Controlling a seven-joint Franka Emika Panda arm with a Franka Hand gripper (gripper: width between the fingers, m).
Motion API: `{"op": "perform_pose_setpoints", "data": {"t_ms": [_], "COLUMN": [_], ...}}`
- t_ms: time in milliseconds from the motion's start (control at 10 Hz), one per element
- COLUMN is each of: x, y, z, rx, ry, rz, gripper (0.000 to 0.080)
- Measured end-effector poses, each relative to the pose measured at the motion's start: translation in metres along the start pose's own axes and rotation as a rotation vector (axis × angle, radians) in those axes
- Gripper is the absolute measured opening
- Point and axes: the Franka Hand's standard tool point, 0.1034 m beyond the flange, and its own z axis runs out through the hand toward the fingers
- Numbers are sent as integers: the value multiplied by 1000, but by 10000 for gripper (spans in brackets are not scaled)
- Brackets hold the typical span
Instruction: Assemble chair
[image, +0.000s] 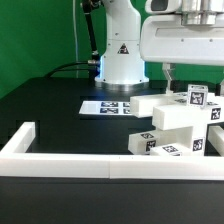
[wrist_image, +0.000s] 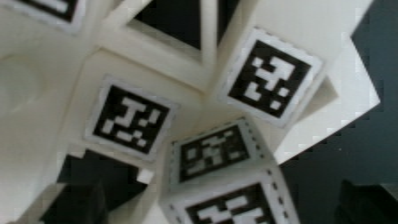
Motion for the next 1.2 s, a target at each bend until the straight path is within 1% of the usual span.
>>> {"op": "perform_pose_setpoints", "data": {"t_ms": [200,400,500,600,700,800,900,1200], "x": [1,0,1,1,1,1,1,1], "y": [2,2,2,2,2,2,2,2], "z": [1,1,1,1,1,1,1,1], "rx": [-7,-8,-8,-7,-7,-7,-7,-4], "ry": [4,5,5,4,4,5,5,4], "rz": [-151,-176,-175,-164,-147,-147,-143,110], "gripper": [649,649,537,537,359,282,282,282]}}
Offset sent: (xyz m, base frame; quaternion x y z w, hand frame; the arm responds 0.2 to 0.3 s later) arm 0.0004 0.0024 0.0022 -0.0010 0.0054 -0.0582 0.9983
